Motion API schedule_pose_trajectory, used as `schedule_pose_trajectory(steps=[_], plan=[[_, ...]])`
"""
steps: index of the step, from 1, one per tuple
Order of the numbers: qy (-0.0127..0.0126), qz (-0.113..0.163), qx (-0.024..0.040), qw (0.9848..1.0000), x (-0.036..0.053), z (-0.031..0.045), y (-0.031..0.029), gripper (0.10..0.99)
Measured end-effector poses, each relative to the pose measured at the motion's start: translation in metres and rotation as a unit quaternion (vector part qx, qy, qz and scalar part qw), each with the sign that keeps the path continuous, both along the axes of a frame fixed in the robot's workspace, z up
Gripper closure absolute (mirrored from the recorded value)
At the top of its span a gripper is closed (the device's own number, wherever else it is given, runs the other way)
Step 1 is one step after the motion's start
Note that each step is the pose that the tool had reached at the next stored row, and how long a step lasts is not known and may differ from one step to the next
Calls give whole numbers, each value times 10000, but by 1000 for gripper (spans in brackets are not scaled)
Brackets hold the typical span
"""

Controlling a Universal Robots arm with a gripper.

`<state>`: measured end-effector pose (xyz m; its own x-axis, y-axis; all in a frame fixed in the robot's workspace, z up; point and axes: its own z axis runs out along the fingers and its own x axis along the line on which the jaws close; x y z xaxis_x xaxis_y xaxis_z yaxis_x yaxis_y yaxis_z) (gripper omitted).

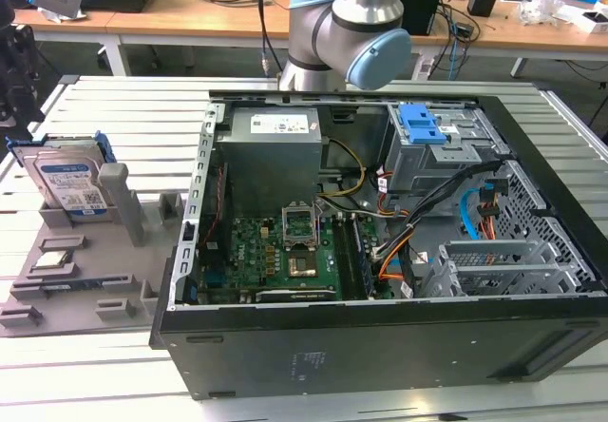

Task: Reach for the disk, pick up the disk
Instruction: 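Pick up the disk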

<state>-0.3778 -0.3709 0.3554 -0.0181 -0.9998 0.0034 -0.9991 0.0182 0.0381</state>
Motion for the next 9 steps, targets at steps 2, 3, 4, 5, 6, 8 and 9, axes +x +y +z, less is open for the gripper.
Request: schedule_pose_trajectory(steps=[2,3,4,5,6,8,9], plan=[[0,0,-1,10000,5,-14,0,663],[-1,0,-1,10000,11,-22,0,663],[-1,0,-3,10000,16,-33,0,663],[0,0,-5,10000,20,-42,1,663],[0,0,-7,10000,24,-50,2,663],[0,0,-9,10000,30,-65,4,663],[1,2,-11,10000,30,-89,11,663]])
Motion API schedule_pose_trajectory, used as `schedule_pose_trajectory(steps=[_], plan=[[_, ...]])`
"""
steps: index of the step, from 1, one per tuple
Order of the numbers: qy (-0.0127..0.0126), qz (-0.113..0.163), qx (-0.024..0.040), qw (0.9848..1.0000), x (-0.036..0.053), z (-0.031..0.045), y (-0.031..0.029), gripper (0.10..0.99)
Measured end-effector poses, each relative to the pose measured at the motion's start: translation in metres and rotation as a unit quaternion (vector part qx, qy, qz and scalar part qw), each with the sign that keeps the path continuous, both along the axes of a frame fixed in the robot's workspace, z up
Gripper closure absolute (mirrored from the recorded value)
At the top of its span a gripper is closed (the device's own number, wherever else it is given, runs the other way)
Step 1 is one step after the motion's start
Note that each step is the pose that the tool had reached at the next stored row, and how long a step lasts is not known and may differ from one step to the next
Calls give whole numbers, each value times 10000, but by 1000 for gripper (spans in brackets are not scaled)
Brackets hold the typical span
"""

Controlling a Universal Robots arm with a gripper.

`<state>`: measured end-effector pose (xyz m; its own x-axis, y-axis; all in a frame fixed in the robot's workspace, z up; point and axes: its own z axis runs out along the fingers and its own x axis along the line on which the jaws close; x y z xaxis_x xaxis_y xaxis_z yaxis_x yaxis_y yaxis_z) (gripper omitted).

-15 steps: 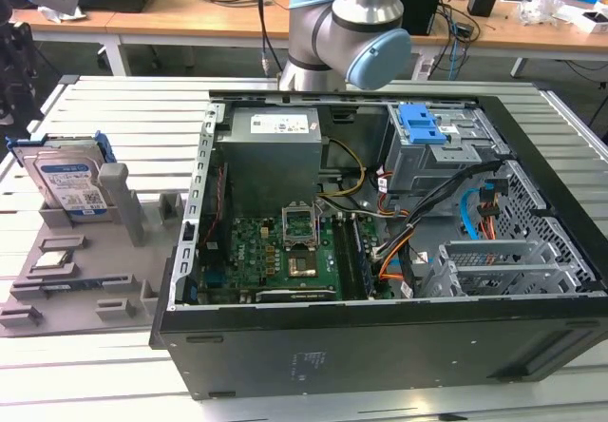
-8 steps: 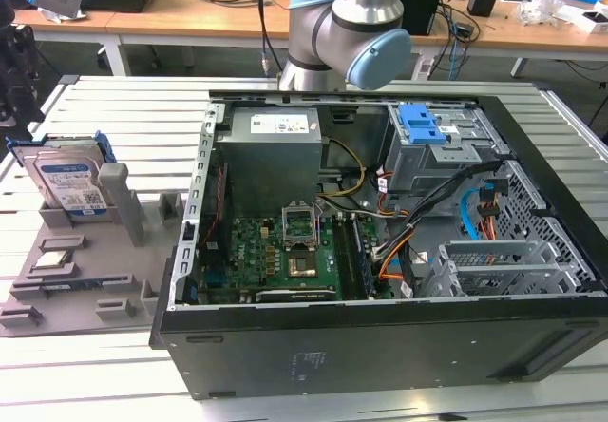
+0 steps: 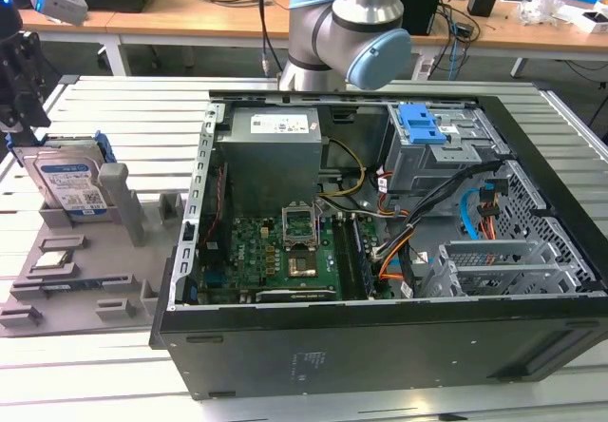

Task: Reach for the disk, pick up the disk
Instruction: 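Pick up the disk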

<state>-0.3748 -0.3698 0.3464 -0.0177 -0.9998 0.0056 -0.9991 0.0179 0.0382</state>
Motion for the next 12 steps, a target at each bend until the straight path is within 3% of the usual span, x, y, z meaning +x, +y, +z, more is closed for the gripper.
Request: schedule_pose_trajectory(steps=[3,6,12], plan=[[-1,4,0,10000,-12,-89,66,663],[-1,5,0,10000,-28,-120,112,663],[-3,7,-6,10000,-42,-206,140,663]])
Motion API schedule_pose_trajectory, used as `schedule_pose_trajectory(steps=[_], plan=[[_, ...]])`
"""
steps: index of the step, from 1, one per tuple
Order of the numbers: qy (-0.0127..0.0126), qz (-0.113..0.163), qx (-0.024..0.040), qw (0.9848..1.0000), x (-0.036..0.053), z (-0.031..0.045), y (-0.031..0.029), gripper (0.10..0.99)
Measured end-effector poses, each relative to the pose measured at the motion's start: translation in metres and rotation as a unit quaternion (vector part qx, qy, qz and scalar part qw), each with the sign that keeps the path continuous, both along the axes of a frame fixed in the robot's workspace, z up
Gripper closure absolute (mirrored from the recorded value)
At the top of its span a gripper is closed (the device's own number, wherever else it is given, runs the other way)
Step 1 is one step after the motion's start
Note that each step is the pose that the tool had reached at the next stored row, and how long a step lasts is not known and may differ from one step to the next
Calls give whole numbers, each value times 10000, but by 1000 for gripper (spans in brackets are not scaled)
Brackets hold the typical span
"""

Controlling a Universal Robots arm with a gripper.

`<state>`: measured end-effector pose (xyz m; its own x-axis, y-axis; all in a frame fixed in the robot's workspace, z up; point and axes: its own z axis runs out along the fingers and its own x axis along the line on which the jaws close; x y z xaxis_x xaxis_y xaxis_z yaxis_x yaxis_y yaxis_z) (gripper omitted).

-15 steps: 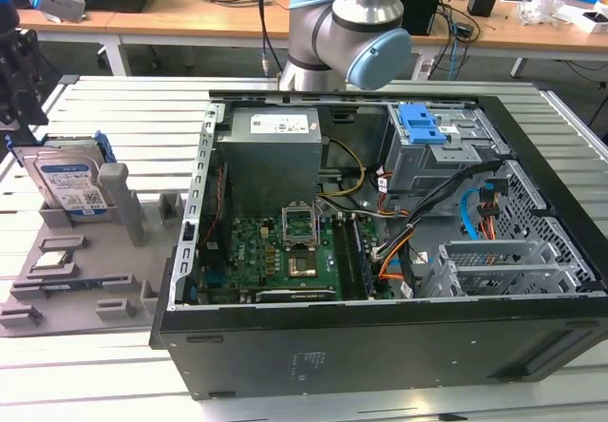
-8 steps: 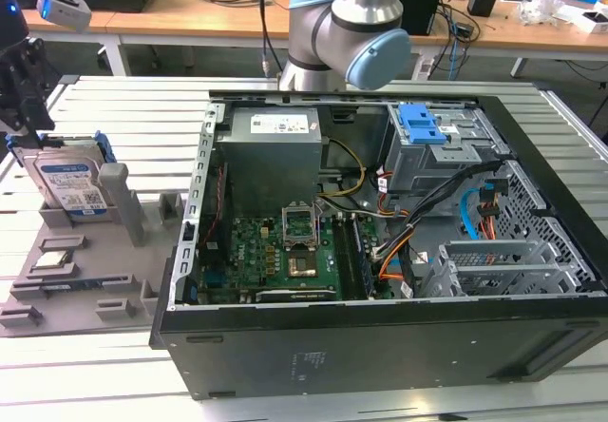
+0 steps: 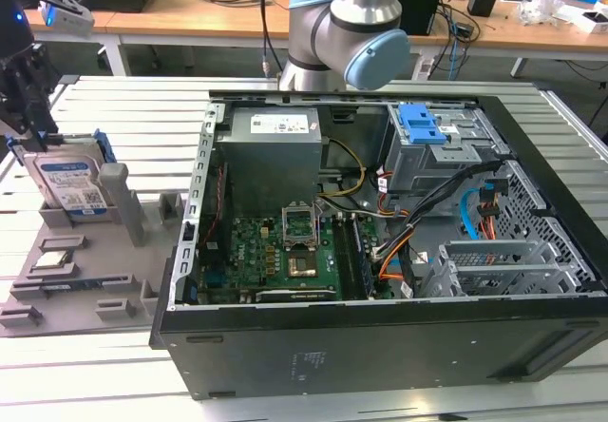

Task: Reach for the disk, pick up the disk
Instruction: 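Pick up the disk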

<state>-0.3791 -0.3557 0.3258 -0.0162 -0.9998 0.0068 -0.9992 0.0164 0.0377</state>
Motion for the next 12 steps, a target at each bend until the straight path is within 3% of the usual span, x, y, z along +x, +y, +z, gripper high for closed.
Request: schedule_pose_trajectory(steps=[12], plan=[[2,90,-125,9999,9,-127,-10,663]])
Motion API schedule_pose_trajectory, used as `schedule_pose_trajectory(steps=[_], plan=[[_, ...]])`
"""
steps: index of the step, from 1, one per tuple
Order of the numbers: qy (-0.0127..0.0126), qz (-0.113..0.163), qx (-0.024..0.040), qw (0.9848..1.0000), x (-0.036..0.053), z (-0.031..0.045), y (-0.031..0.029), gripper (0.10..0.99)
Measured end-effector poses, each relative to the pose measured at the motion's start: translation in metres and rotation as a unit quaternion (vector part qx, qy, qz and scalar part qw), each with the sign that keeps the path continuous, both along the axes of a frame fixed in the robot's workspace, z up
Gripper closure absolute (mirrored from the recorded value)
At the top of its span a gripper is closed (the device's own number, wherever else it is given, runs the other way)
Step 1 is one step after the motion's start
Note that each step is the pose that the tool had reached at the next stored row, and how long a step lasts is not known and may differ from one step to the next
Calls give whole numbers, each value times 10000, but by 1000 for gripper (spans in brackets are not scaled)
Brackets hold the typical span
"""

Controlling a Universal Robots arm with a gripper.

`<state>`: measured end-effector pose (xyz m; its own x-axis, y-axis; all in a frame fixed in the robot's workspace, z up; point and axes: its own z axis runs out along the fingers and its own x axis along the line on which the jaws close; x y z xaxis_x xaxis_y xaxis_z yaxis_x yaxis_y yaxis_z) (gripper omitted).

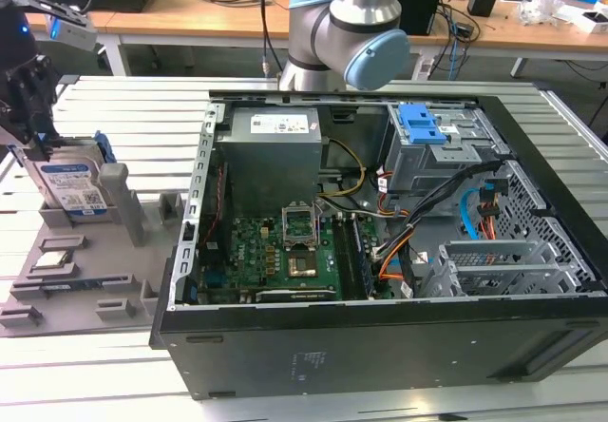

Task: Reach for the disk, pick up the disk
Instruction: 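Pick up the disk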

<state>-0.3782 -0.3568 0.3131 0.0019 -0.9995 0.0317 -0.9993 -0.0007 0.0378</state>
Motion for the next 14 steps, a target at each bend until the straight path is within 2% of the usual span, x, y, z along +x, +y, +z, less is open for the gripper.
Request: schedule_pose_trajectory(steps=[6,14], plan=[[-1,67,-2,10000,23,-83,0,663],[-1,67,-2,10000,23,-232,0,663]])
